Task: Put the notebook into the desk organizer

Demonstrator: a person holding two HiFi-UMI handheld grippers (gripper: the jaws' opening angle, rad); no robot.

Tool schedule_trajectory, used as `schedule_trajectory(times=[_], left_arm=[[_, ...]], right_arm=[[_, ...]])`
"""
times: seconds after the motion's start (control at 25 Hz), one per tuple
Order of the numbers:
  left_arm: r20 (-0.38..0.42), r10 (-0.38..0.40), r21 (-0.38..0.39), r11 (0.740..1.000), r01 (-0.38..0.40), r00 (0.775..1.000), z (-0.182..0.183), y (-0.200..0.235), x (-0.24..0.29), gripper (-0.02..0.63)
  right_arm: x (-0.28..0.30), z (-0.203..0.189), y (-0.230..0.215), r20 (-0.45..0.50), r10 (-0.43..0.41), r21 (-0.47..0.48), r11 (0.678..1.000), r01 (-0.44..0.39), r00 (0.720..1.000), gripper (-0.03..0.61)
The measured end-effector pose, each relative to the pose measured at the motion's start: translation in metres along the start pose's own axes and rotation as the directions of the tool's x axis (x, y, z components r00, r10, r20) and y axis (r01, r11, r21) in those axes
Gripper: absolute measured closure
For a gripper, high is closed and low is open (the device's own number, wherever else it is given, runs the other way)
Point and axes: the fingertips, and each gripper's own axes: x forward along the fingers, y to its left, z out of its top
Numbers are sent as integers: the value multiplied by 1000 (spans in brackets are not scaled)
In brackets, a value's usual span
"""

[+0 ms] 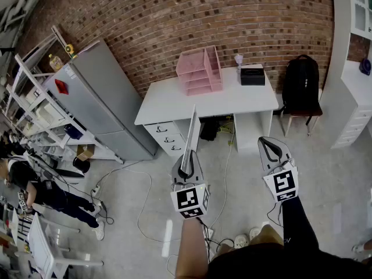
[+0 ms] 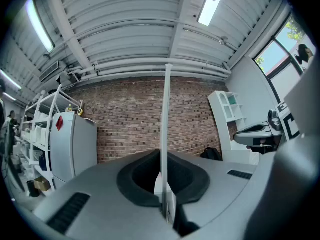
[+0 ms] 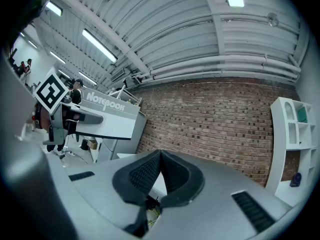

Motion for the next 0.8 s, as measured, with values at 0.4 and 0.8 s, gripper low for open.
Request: schedule_trajectory(times=[0.4, 0.8], left_arm=[[18, -27, 0, 1000, 27, 999, 5, -1, 8, 594], [32, -36, -10, 999, 37, 999, 2, -2, 69, 594]], right_arm=[[6, 4, -1, 19, -6, 17, 1000, 6, 1000, 557], [55, -13, -34, 55, 1, 49, 999, -4, 998, 557]])
